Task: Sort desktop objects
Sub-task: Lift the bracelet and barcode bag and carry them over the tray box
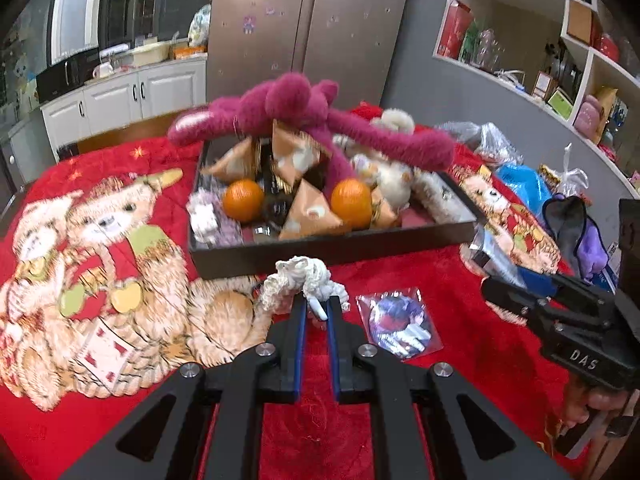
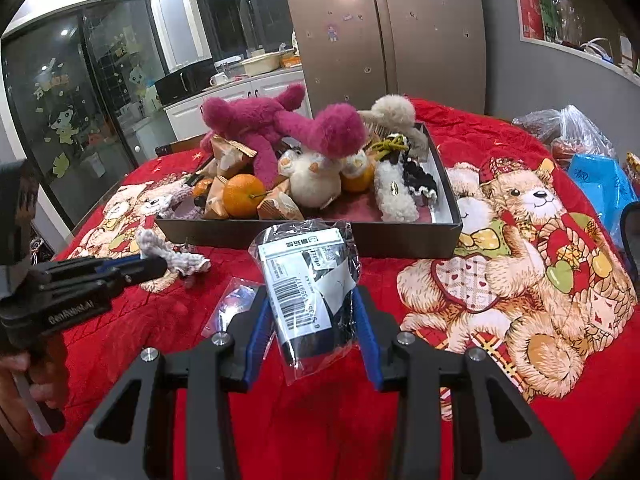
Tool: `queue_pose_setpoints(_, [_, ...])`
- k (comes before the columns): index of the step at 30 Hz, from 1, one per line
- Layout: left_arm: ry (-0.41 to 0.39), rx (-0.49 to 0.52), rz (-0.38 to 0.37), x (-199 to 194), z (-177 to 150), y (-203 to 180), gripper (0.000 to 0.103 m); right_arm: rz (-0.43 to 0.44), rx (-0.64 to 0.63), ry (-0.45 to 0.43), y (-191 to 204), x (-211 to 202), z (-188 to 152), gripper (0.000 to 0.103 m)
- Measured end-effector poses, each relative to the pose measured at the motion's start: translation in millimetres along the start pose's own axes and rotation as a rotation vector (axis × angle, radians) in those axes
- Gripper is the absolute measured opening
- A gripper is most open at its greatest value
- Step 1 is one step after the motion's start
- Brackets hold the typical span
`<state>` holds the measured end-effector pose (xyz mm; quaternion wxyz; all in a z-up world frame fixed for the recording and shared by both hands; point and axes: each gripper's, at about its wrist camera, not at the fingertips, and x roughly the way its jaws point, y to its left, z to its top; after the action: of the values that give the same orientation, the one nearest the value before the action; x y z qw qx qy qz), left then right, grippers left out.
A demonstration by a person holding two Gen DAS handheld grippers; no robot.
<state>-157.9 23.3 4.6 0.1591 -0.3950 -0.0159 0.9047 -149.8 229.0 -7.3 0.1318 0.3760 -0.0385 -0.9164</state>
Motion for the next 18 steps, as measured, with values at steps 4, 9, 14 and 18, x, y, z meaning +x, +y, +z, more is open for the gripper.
queue_pose_setpoints(4, [-0.027, -0.006, -0.024, -14, 8, 1, 0.010, 0.005, -0.009, -0.019, 4, -8, 2, 0.041])
queue_pose_setpoints(9, [-0.088, -0.001, -0.042, -40, 23, 2, 0.010, 0.033, -0.008, -0.045, 9, -20, 5, 0.041])
queue_pose_setpoints(14, [-0.135, -0.005, -0.041, -63, 32, 8, 0.009, 0.055, -0.004, -0.071, 15, -31, 8, 0.041])
queue_pose_setpoints(18, [-0.150, 0.000, -0.048, -70, 34, 8, 0.010, 0.068, -0.008, -0.092, 19, -40, 9, 0.041])
